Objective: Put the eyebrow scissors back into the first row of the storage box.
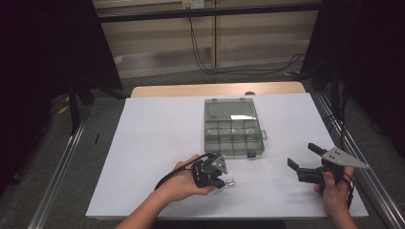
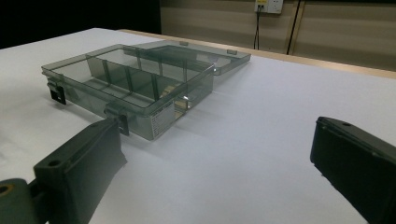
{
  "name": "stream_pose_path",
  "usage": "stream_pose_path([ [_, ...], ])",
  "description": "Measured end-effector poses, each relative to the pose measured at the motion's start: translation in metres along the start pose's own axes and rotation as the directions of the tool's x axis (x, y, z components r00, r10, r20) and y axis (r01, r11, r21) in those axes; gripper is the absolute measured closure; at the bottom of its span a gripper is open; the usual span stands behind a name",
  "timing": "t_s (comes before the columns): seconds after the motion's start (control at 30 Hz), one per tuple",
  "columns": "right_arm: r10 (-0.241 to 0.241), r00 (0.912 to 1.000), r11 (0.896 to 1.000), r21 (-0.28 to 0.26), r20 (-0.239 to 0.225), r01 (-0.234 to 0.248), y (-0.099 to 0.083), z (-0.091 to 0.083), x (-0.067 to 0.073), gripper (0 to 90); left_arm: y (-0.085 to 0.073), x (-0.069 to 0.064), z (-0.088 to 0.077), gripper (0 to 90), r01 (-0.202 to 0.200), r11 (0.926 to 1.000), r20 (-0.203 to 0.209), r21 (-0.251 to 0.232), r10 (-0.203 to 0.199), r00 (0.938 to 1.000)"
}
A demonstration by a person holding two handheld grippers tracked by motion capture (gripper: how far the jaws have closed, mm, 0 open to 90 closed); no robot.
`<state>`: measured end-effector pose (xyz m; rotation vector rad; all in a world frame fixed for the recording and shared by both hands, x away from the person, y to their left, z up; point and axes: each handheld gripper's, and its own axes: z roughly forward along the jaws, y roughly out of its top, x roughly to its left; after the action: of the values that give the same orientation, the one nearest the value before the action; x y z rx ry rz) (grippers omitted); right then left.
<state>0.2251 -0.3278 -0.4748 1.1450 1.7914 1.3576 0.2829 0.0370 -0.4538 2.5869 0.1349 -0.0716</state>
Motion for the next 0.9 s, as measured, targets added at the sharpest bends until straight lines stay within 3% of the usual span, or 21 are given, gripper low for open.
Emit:
stream_pose_path([
  [0.9,-0.01,0.9999,1.0,-0.012,-0.01,0.01,0.0,-0.001,0.001,1.4,0.012,0.021,-0.015,90.0,0.044,0.998,-0.001,-0.045,-0.044,0.999],
])
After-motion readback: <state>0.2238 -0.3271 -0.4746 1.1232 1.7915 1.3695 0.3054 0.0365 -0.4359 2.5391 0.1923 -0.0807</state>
